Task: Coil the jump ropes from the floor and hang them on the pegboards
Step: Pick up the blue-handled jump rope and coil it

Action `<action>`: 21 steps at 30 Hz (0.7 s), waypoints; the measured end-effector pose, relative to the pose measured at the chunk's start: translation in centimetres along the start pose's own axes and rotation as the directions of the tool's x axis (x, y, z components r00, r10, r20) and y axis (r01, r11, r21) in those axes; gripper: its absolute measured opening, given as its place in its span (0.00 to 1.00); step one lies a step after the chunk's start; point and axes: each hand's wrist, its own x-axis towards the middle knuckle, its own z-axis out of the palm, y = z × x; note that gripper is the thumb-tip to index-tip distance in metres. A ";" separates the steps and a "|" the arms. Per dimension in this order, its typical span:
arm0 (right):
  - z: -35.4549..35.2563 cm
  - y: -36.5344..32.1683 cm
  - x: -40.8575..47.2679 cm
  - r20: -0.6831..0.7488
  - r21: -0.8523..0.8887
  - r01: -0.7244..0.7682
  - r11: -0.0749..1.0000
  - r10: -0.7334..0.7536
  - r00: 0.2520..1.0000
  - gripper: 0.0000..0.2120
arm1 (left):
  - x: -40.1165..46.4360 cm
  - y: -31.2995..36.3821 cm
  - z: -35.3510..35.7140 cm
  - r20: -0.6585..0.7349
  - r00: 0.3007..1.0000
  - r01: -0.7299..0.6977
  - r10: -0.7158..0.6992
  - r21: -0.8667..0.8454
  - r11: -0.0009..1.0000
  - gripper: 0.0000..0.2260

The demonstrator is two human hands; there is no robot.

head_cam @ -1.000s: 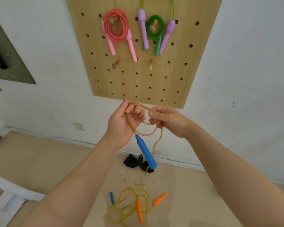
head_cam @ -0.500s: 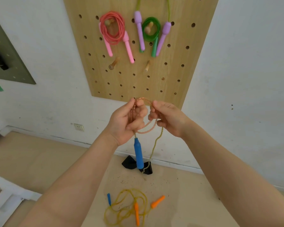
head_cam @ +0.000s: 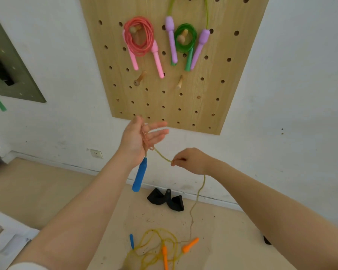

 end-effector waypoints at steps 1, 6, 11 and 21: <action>-0.5 -1.4 0.4 -0.024 -0.070 0.047 0.996 -0.049 0.999 0.13 | 0.3 -0.3 -0.2 0.019 1.000 0.021 -0.022 0.084 0.996 0.13; -3.3 -6.6 1.2 -0.068 -0.090 0.270 0.959 -0.277 0.959 0.06 | 1.0 -0.4 -2.0 0.112 0.982 0.052 -0.150 0.608 0.793 0.12; -5.5 -6.8 3.1 -0.365 0.113 0.259 0.959 -0.202 0.909 0.06 | 1.8 1.3 -3.8 0.296 0.903 0.079 -0.312 0.598 0.797 0.14; -4.7 -6.9 7.2 -0.485 0.354 0.251 0.901 -0.053 0.873 0.08 | 4.0 4.1 -7.1 0.412 0.809 0.201 -0.419 0.477 0.856 0.19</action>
